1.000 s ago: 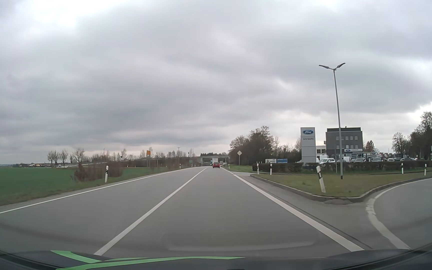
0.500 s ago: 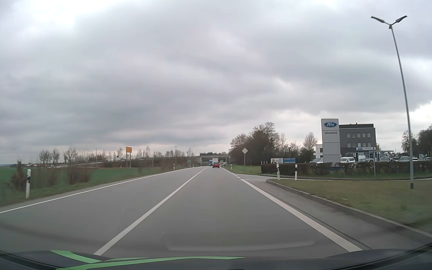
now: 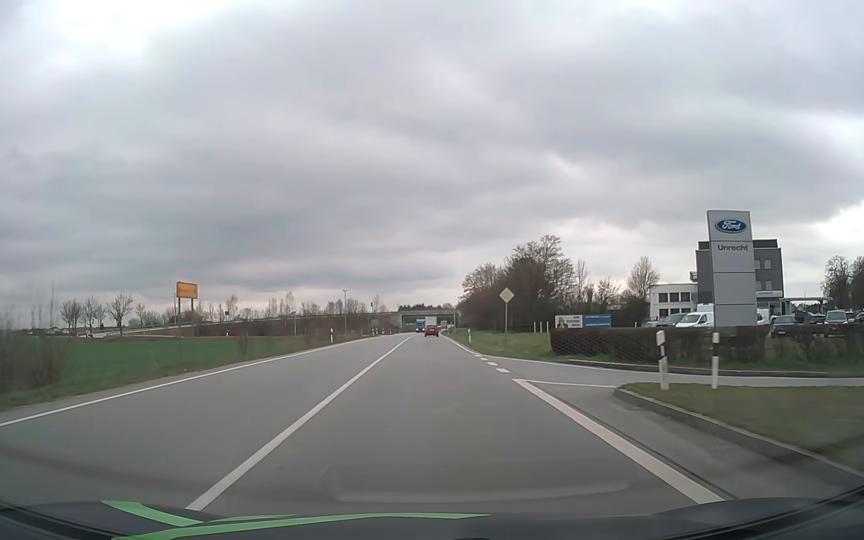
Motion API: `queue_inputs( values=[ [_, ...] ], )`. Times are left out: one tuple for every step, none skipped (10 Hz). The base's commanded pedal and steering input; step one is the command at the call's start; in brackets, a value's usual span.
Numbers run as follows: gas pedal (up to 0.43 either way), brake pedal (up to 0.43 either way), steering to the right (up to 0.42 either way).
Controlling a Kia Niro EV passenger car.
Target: Follow the waypoints while adhering to traffic rules and regulations
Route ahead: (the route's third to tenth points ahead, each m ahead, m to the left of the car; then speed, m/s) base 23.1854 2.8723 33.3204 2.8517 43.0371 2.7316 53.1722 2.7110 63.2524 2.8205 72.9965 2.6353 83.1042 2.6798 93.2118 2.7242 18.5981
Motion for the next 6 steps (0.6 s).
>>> queue_inputs(
  values=[
    [0.138, 0.0, 0.0],
    [0.138, 0.0, 0.0],
    [0.138, 0.0, 0.0],
    [0.138, 0.0, 0.0],
    [0.138, 0.0, 0.0],
    [0.138, 0.0, 0.0]
  ],
)
